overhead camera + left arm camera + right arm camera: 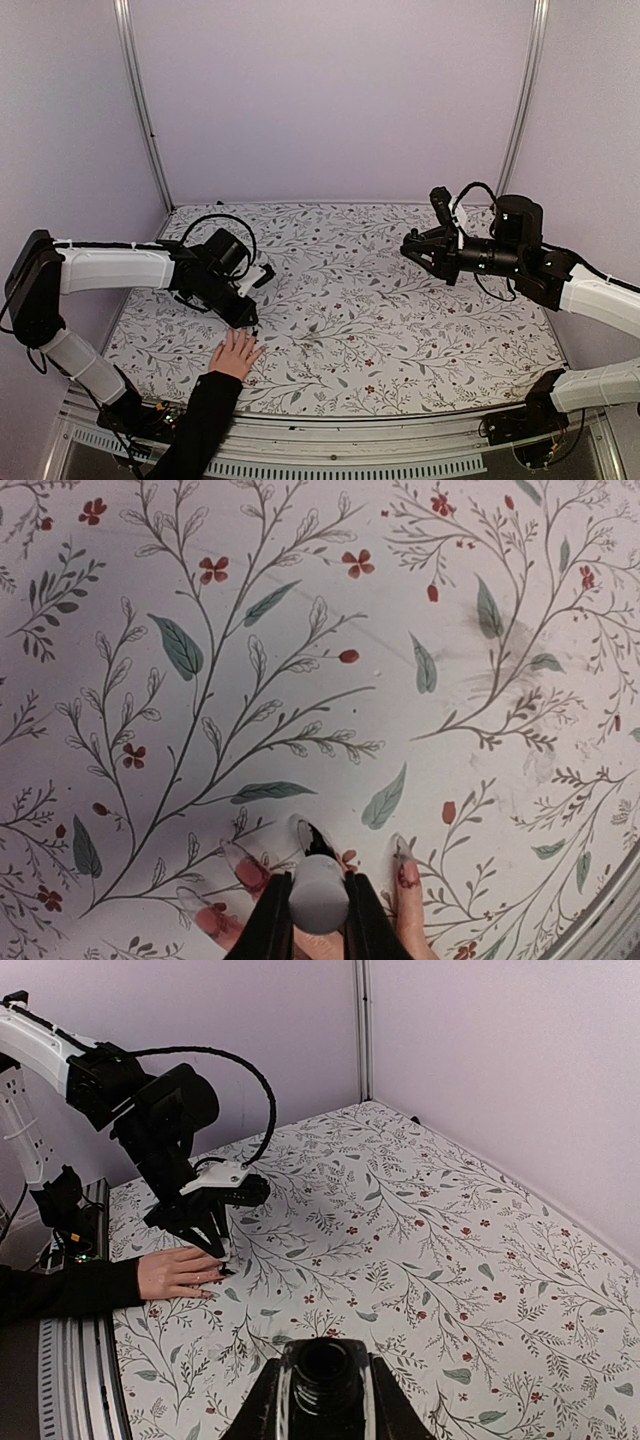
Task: Paint the nails
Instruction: Paint the nail polish on the nail.
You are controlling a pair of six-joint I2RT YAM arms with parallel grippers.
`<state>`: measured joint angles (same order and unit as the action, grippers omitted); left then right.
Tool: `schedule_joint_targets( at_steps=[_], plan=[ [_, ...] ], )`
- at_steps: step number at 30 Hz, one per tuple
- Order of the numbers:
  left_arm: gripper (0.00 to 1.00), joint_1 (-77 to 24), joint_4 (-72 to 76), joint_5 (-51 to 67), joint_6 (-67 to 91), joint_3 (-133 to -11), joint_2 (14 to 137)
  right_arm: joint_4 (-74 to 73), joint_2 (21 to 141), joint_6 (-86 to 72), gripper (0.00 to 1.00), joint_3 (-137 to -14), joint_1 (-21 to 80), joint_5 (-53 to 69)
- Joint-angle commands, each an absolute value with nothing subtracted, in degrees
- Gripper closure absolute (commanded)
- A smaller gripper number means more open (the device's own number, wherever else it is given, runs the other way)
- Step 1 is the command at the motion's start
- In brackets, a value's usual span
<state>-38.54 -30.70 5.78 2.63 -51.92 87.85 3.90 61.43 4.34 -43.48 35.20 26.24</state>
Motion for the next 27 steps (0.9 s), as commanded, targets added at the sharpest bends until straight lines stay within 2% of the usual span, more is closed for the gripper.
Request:
schedule_joint_targets(
  at_steps=[1,27],
  plan=[
    [1.00,-37.81,-29.53,5.95,3.01,-53.00,88.59,5.04,60.21,4.39,1.00,-43.15,34.98,25.85],
    [1.00,-37.55,-28.39,6.62,2.73,-52.91,89.62,4.95,60.13,4.40,1.00,-43.07,34.98,25.51]
  ],
)
